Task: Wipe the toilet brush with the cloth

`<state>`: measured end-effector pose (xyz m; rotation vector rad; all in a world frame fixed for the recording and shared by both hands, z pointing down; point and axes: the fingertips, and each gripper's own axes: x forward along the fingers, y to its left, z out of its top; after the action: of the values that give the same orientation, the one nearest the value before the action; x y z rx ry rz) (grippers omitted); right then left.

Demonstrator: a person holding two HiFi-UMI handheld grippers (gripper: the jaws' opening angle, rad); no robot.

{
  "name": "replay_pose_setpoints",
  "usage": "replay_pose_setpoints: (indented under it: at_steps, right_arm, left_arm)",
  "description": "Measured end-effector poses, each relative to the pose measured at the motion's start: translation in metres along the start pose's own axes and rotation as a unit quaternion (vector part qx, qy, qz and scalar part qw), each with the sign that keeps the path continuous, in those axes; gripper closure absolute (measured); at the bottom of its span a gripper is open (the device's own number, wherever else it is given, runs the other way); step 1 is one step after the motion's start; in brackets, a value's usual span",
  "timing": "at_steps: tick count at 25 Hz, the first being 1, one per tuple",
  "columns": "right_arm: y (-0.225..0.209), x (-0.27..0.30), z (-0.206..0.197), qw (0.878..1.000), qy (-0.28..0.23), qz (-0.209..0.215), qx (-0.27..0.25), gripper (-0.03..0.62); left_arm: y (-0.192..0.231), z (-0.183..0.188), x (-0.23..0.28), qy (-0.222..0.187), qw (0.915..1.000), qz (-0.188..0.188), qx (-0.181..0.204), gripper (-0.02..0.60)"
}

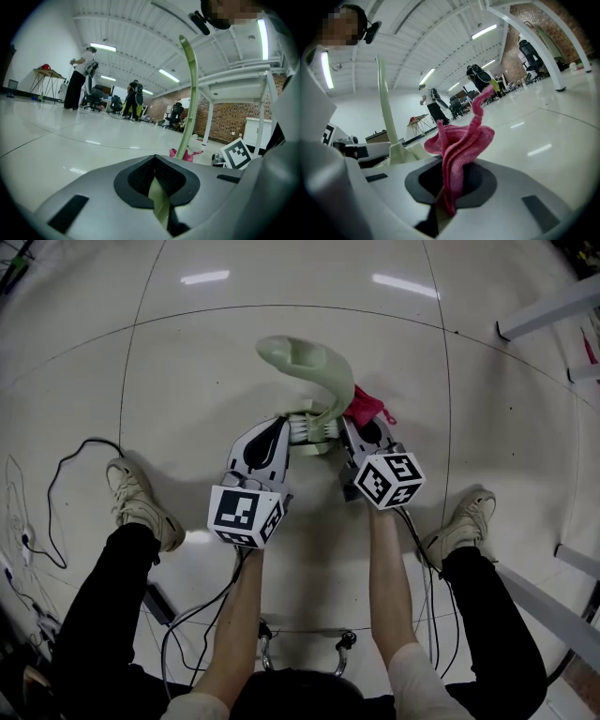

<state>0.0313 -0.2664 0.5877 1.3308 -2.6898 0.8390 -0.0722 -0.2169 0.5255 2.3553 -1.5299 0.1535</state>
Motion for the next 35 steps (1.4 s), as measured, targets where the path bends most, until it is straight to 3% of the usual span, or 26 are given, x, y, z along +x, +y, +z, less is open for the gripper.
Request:
replay_pose_setpoints:
  at_steps: [6,13,18,24,29,32,35]
  right_arm:
    - [0.006,-0.029,-0.016,0.998,-0.005,-0.028,0.058,0.562]
    - [0.0,-0.062,-0.018,0.995,-0.01,-0.083,0.053,0.562]
    - [0.025,-0.078,-0.043,0.995,0.005,-0.073,0.073,0.562]
    - [0.046,-0.092,-0.055,0.99,-0.011,-0.087,0.114,0.562]
    - [0.046,-0.105,-0.046,0.989,-0.016,-0.124,0.079,0.562]
    - [0.051,-0.102,-0.059,0.991,0.018,-0.122,0.052,0.562]
    - [0.057,-0.09,-0.07,0.991,0.044,-0.125,0.02,0.562]
  left_arm:
    - [-0.003,-0.002,-0.001,0.009,0.9999,-0.006,0.003,0.578]
    - [-0.006,-0.004,-0.003,0.011,0.9999,-0.009,-0.004,0.578]
    - [-0.002,-0.004,-0.007,0.002,0.9997,0.004,-0.023,0.578]
    - [-0.004,-0.005,-0.008,0.004,0.9995,-0.009,-0.029,0.578]
    - [-0.001,-0.005,-0.011,0.012,0.9996,0.004,-0.027,0.578]
    - [0.013,-0.012,-0.023,0.024,0.9988,0.036,-0.021,0.578]
    - [0.019,-0.031,-0.03,0.047,0.9981,0.028,-0.029,0.578]
